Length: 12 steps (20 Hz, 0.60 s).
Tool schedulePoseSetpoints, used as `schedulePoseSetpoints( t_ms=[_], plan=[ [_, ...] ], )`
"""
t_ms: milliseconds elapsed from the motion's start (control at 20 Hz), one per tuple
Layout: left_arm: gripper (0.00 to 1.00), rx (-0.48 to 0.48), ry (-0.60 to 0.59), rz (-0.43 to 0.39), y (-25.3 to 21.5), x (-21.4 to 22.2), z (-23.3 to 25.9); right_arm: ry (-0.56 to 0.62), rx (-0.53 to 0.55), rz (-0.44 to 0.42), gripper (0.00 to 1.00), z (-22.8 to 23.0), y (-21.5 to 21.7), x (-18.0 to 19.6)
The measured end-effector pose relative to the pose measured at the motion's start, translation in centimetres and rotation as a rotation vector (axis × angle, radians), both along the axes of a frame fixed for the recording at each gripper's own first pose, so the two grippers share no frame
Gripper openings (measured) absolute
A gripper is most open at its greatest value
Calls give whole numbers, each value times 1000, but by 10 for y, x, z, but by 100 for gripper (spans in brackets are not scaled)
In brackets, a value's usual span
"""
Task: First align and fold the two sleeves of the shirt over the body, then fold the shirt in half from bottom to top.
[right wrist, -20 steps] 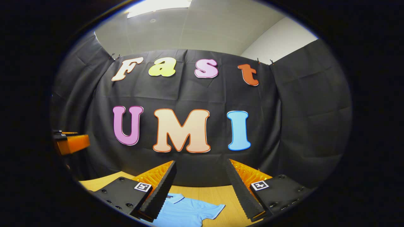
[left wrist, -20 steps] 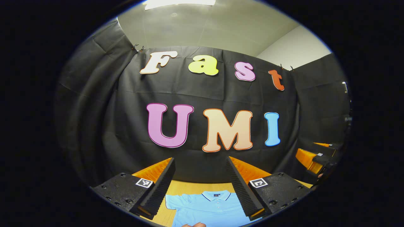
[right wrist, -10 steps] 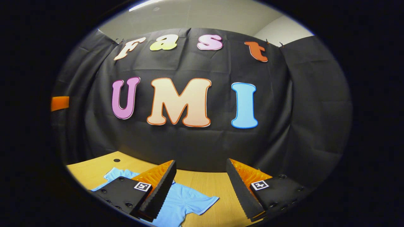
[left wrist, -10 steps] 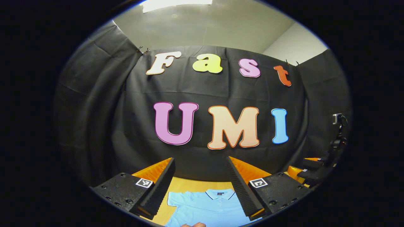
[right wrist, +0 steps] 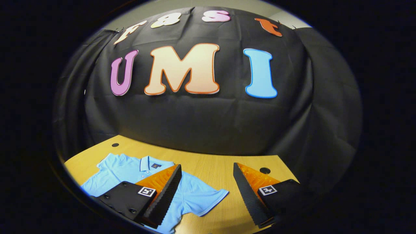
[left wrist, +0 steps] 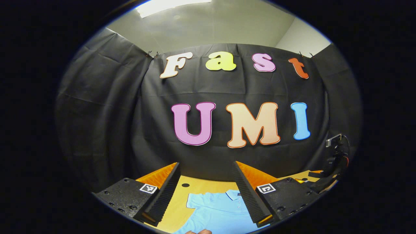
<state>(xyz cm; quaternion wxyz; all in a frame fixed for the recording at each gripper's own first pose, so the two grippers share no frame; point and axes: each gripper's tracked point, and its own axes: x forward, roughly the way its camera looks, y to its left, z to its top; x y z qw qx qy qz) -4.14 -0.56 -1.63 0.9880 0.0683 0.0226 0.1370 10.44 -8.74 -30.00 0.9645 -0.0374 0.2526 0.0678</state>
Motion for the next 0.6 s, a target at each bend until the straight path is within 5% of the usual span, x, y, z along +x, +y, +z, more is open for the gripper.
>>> schedulePoseSetpoints(
  t_ms=[600],
  plan=[
    [95,38,84,60,13,-4,-17,230,-42,-21,99,-121,-9,3]
  ],
)
